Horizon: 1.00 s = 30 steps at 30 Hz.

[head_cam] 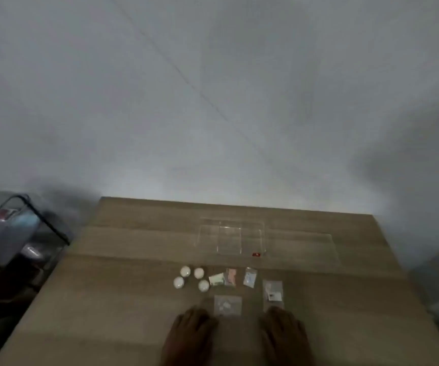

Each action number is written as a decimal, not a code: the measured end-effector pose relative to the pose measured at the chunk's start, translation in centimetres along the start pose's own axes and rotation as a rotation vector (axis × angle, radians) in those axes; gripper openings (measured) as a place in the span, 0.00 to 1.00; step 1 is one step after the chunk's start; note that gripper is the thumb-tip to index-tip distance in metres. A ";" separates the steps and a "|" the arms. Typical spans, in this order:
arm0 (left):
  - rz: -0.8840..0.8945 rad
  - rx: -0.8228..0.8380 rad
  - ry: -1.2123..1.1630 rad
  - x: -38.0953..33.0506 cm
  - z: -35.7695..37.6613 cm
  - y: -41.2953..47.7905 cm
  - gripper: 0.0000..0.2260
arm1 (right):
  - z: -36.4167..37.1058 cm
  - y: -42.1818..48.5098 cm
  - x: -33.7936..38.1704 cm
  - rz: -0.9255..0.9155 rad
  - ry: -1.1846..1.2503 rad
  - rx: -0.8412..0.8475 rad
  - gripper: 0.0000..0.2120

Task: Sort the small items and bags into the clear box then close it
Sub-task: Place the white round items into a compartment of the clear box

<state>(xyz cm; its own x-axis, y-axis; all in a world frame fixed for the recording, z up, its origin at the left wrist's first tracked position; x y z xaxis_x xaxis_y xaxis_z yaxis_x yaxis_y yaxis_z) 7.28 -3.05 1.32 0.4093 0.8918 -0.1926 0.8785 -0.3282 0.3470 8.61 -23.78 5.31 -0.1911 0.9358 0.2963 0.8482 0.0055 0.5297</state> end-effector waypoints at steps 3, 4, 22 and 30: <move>-0.064 -0.012 -0.075 1.2 0.0 1.6 0.10 | 1.8 -0.3 -1.1 -0.099 -0.031 0.218 0.18; -0.088 -0.012 -0.064 1.8 -0.1 2.2 0.08 | 2.5 0.3 -1.2 -0.089 -0.034 0.280 0.15; -0.311 -0.348 -0.086 11.3 -2.0 5.2 0.22 | 10.8 5.7 9.6 -0.268 0.263 0.246 0.20; -0.340 -0.361 -0.072 12.2 -0.6 4.3 0.27 | 12.6 5.3 10.6 -0.276 0.274 0.165 0.18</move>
<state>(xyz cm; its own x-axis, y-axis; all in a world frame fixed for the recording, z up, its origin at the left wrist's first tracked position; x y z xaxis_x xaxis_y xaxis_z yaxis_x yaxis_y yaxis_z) 15.91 6.63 0.99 0.1417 0.9017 -0.4084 0.8292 0.1172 0.5465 17.29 -9.43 1.19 -0.5278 0.7628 0.3736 0.8102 0.3201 0.4910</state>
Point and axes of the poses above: each hand's wrist, its own y-axis towards the middle knuckle, its own z-axis out of the palm, x = y × z, the point moved 8 cm from there along y, towards the middle knuckle, and after that the axes turned 11 degrees about -x, right-handed, at the moved point
